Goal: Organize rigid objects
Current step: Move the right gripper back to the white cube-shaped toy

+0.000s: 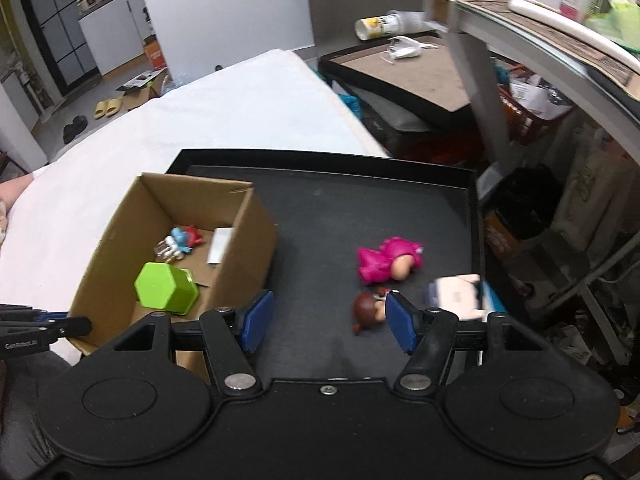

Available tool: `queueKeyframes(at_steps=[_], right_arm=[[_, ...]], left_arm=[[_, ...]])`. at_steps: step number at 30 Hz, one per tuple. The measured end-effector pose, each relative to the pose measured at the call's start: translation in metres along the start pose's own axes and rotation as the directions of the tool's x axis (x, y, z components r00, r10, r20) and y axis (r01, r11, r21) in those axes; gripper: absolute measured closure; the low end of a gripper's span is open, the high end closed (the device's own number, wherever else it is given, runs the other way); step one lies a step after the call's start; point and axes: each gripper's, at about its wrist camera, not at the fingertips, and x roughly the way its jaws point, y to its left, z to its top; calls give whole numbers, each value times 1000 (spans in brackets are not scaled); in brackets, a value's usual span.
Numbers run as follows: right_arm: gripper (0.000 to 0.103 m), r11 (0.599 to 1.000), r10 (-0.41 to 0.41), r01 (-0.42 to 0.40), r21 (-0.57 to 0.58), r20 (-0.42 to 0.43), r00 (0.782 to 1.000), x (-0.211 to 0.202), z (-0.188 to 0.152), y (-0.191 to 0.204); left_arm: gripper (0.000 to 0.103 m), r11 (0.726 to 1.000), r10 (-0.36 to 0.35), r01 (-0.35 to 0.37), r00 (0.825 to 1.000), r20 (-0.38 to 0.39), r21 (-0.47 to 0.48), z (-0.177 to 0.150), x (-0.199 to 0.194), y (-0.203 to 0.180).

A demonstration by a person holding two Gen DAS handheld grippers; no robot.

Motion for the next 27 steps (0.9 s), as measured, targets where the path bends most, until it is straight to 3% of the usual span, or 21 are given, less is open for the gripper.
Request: queueKeyframes(at_steps=[8,27], right_arm=[[41,996,-32,30,79,22,999,7,-12,-37],[42,982,-1,-1,189,7,1000,25,-19,-94]], left_arm=[[90,1000,25,-25,1000,1,8,0,0,-5],[90,998,61,-61,998,-7,4,2,1,-8]])
